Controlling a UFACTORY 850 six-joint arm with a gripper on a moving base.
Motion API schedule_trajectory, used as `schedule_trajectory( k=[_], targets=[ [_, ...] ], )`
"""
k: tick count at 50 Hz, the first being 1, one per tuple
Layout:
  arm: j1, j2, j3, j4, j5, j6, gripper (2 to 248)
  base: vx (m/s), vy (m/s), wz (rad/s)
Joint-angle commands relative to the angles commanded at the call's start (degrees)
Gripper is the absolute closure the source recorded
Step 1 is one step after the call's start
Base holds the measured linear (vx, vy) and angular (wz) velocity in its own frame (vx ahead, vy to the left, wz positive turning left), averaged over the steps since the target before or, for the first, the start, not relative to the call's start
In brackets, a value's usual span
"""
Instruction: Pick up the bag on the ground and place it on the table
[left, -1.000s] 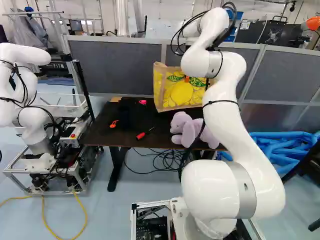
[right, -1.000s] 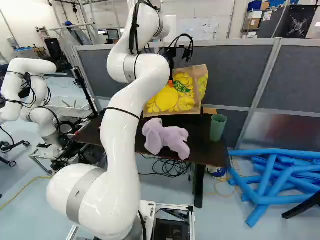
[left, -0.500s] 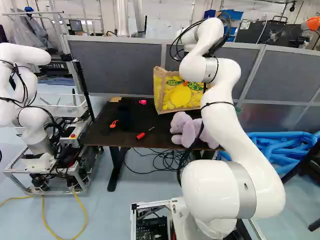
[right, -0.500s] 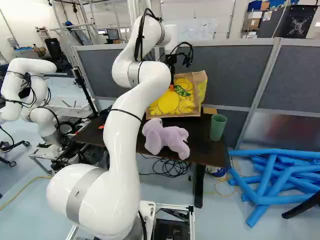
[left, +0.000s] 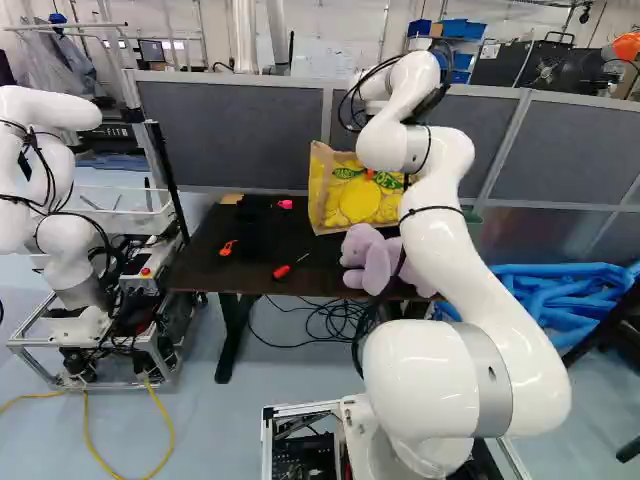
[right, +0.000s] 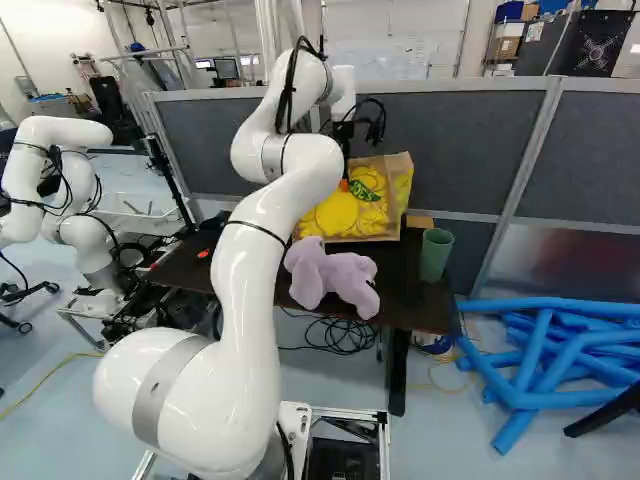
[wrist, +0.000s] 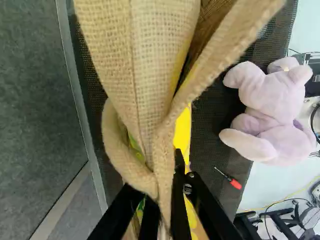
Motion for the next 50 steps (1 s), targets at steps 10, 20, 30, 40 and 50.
schedule_trajectory(
  k=[10,20,30,40,50],
  targets=[
    [0.0,-1.25,-0.32,0.0,0.0,0.0,228,0.0,0.0,0.0],
    [0.0,-1.5,-0.39,0.0,0.0,0.0,228,0.0,0.0,0.0],
    [0.0,-1.51,-0.4,0.0,0.0,0.0,225,0.0,0.0,0.0],
    [0.0,-1.51,-0.4,0.0,0.0,0.0,163,0.0,0.0,0.0],
    [0.0,-1.51,-0.4,0.0,0.0,0.0,93,0.0,0.0,0.0]
  ],
)
